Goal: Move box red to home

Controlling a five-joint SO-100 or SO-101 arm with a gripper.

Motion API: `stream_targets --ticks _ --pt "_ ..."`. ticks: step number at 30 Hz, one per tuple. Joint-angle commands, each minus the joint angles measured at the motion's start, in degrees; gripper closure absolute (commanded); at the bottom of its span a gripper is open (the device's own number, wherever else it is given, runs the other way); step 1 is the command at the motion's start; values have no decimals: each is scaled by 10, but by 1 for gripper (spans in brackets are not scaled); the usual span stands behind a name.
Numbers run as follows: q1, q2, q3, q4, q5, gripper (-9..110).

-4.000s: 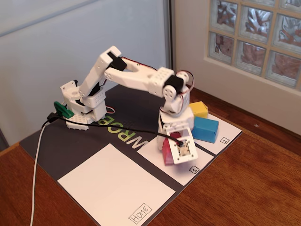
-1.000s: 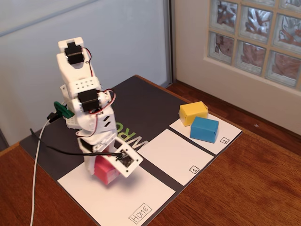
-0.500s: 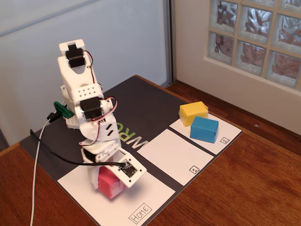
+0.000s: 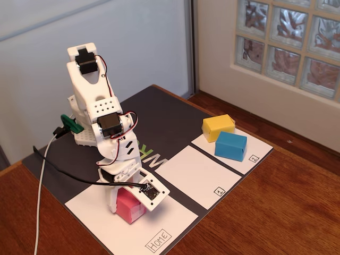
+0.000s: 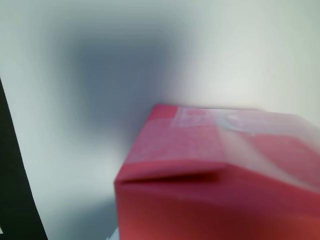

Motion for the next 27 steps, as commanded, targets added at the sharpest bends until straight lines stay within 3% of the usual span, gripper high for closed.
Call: stream_targets --ticks 1,4,8,10,27 --pt "-6 7 4 -4 4 102" --pt "-8 10 4 -4 4 98" --pt "-14 11 4 -4 4 62" --pt "-14 14 4 -1 4 55" --pt "-14 128 -7 56 11 57"
